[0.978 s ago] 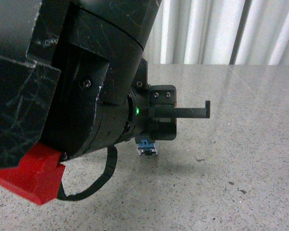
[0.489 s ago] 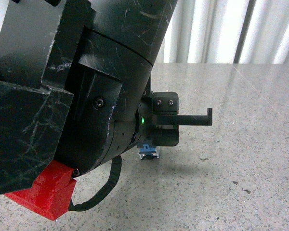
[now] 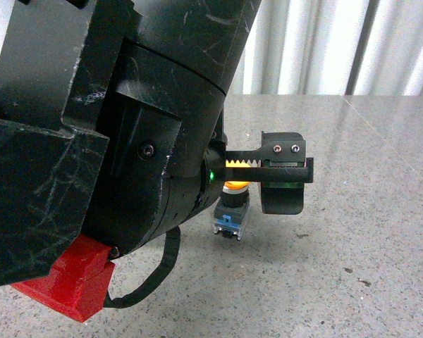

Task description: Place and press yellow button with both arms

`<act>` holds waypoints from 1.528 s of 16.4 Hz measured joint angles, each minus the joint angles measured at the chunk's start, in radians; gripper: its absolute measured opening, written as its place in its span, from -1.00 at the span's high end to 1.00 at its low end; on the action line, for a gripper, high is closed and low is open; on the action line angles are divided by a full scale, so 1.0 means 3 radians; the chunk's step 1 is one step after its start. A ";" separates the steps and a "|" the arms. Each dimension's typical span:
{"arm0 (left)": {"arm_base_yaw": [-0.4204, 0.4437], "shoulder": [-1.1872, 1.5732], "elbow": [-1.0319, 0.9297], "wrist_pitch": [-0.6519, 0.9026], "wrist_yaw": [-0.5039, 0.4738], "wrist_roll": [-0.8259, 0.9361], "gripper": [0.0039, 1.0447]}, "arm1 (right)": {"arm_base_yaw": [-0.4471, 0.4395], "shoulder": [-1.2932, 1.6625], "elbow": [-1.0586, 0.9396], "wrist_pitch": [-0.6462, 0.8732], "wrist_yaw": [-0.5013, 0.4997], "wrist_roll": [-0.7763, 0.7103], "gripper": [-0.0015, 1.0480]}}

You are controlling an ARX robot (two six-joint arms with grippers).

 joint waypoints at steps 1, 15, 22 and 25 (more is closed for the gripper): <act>0.0008 -0.0034 -0.0010 -0.0005 0.0004 0.0004 -0.87 | 0.0000 0.0000 0.0000 -0.0001 0.0000 0.0000 -0.87; 0.2263 -0.4309 -0.1657 -0.0862 0.1195 0.1200 0.01 | 0.0000 0.0000 0.0000 0.0001 0.0001 0.0001 -0.87; 0.2235 -0.4869 -0.2332 -0.0635 0.1246 0.1184 0.97 | 0.0000 0.0000 0.0000 0.0000 0.0001 0.0000 -0.87; 0.2235 -0.5002 -0.2513 -0.0641 0.1245 0.1183 0.97 | 0.0000 0.0000 0.0000 0.0000 0.0000 0.0000 -0.87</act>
